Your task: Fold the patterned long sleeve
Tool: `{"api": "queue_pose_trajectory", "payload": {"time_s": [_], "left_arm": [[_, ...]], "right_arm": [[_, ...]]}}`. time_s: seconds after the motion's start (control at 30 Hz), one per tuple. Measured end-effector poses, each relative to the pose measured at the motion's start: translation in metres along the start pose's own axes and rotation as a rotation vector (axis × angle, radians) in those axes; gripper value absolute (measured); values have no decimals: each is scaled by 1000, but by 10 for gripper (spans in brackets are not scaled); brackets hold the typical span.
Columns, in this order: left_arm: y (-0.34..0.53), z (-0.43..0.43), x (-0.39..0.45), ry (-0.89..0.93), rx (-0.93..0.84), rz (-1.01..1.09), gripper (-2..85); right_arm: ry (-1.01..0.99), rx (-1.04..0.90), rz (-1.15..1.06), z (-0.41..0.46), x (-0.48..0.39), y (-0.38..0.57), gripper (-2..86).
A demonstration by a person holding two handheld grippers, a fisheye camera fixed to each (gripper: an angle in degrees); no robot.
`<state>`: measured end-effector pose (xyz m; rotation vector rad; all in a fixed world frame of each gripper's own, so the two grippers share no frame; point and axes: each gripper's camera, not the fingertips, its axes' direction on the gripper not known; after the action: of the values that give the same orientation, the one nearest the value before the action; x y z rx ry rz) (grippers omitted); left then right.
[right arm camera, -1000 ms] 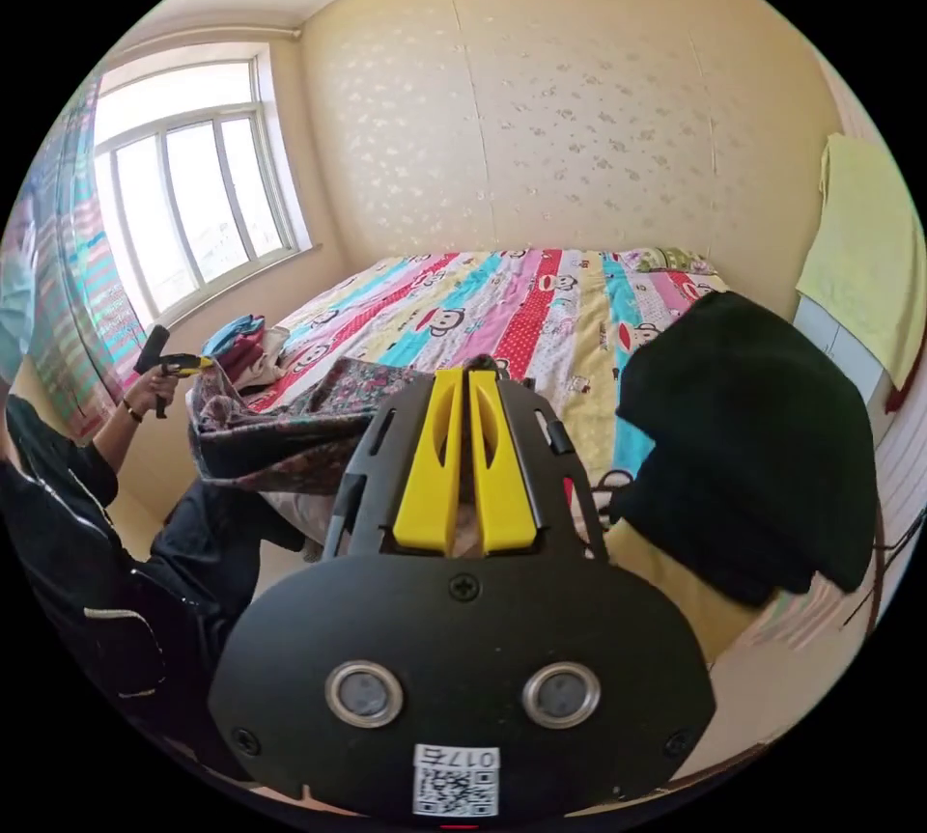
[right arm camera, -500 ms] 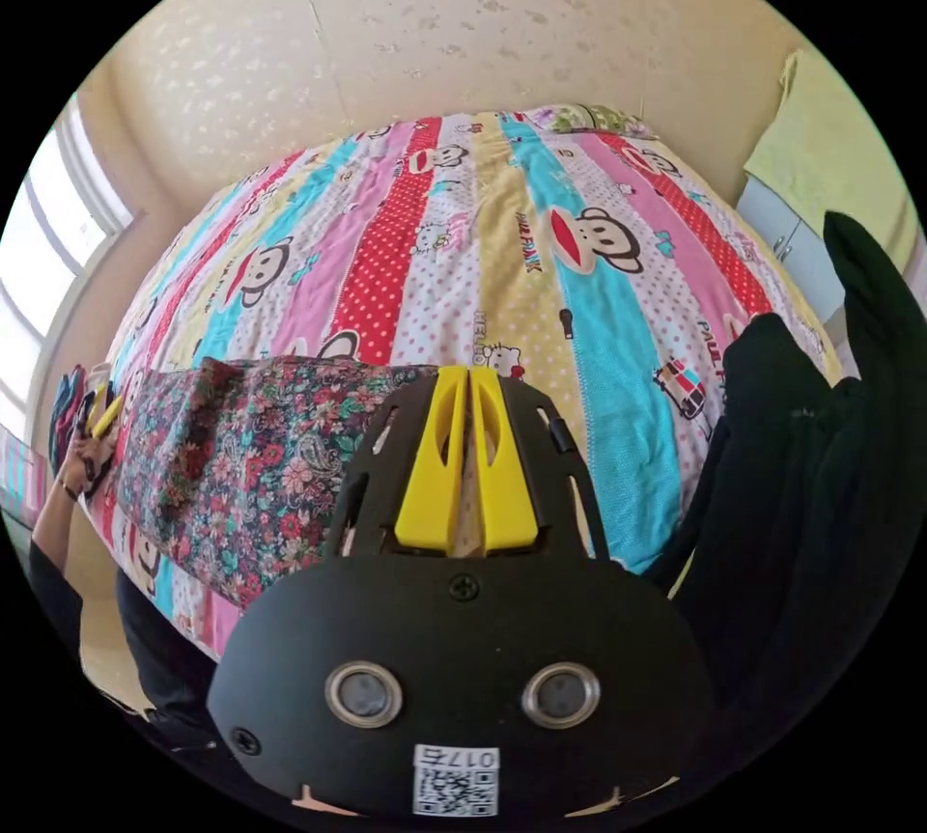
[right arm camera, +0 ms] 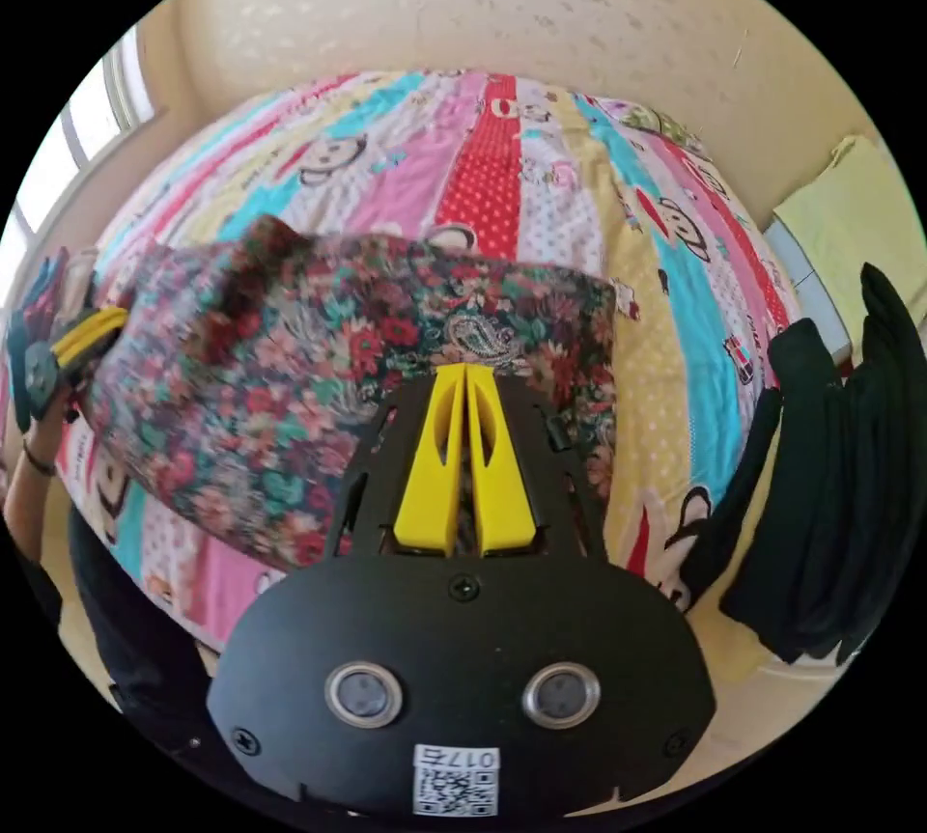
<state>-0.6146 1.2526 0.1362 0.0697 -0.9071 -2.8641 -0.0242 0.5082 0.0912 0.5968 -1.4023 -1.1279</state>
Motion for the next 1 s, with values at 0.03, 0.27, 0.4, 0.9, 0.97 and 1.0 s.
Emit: {"api": "queue_pose_trajectory", "payload": {"time_s": [0.03, 0.27, 0.4, 0.9, 0.97, 1.0], "left_arm": [[34, -2, 8, -14, 155, -75, 9], [62, -8, 36, -80, 81, -153, -4], [66, -31, 25, 7, 94, -254, -5], [95, 17, 35, 175, 50, -323, -5], [95, 18, 34, 183, 51, -326, -5], [96, 19, 32, 192, 54, -331, -5]], "right_arm": [[-109, 114, 45, 7, 19, 21, 4], [-135, 261, 226, -48, 60, 35, 3], [-14, 330, 177, -48, 57, 48, 3], [409, -159, -152, 45, -8, 20, 1], [353, 106, -26, -9, -33, 10, 2], [268, 192, -10, -26, -40, 10, 2]]}}
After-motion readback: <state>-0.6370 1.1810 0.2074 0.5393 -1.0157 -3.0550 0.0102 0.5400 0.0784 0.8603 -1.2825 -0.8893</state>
